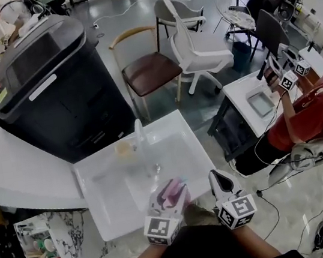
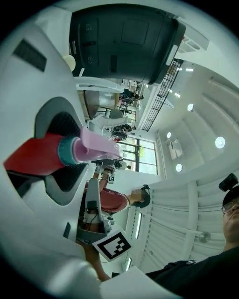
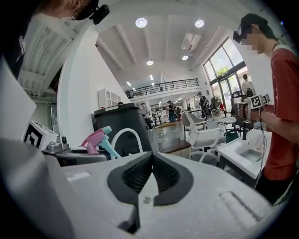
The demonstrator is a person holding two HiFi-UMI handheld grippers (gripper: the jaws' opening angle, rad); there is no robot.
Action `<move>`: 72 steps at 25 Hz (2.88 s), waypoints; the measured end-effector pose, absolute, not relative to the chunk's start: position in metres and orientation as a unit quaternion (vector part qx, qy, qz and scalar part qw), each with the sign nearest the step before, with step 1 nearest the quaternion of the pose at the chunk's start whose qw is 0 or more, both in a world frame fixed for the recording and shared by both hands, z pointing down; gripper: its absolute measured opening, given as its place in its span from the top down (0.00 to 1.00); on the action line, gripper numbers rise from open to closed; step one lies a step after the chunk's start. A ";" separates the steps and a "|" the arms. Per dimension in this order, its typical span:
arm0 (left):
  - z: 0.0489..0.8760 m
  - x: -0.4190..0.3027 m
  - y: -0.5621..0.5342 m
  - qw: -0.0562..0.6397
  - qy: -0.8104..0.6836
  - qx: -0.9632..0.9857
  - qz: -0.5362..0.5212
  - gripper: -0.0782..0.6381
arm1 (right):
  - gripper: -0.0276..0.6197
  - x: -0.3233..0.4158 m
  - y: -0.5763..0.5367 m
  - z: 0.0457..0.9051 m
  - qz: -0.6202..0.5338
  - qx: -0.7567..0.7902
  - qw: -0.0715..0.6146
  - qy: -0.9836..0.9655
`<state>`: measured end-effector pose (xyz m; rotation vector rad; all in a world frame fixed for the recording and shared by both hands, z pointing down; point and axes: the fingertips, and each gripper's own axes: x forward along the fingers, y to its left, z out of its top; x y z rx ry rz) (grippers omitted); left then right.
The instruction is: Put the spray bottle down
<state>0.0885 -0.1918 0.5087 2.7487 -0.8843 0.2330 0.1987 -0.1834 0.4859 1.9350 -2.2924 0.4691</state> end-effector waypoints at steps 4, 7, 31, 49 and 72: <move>0.523 0.116 -0.230 0.135 -0.325 0.931 0.092 0.64 | 0.96 0.234 -0.218 0.496 0.168 0.628 0.052 -0.758; 0.528 0.136 -0.259 0.137 -0.342 0.925 0.093 0.64 | 0.96 0.251 -0.244 0.505 0.179 0.612 0.054 -0.769; 0.623 0.170 -0.482 0.080 -0.511 0.850 0.095 0.64 | 0.96 0.256 -0.421 0.580 0.190 0.511 0.112 -0.831; 0.686 0.152 -0.551 0.035 -0.554 0.825 0.104 0.64 | 0.96 0.259 -0.443 0.623 0.214 0.493 0.143 -0.831; 0.680 0.164 -0.447 0.145 -0.473 0.863 0.102 0.41 | 0.96 0.266 -0.353 0.591 0.214 0.553 0.122 -0.796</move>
